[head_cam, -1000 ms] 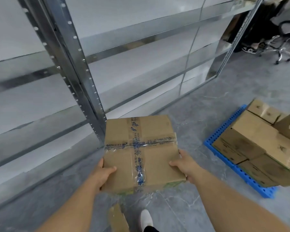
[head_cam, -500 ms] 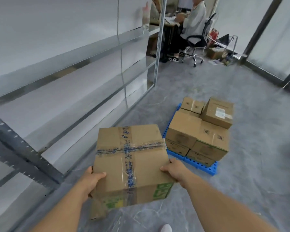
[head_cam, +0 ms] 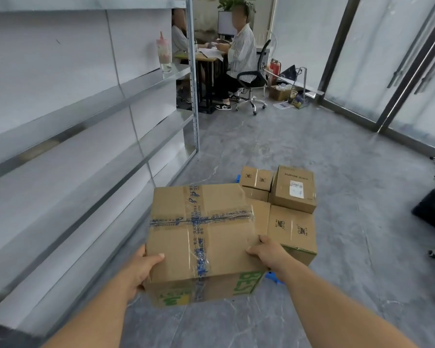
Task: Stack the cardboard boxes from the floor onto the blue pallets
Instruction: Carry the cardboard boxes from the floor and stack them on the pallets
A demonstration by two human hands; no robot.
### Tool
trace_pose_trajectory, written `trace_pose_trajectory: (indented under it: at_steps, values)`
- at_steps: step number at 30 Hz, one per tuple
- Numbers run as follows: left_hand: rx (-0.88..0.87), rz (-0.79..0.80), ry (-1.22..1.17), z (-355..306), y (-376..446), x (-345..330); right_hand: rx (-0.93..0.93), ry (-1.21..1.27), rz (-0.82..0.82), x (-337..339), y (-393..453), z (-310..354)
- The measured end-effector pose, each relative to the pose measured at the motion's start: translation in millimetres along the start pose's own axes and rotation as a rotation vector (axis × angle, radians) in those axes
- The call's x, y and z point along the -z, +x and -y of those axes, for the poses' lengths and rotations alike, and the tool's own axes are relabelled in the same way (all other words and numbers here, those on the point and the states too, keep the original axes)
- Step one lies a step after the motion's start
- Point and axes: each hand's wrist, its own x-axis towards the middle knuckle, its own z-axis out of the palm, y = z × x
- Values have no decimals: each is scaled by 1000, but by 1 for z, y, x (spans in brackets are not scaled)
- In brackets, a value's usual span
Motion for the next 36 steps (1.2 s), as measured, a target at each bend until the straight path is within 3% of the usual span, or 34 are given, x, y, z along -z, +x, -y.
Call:
trace_pose_trajectory:
  at_steps: [12,25,36]
  values:
    - [70,115,-33,-72,114,1,-125,151,-3,0,98,63]
    - [7,193,61,-213,283,43,-170,177,-134,-32,227,186]
    - [-87,272,160,-303,379,-16,-136,352,-241,15,309,212]
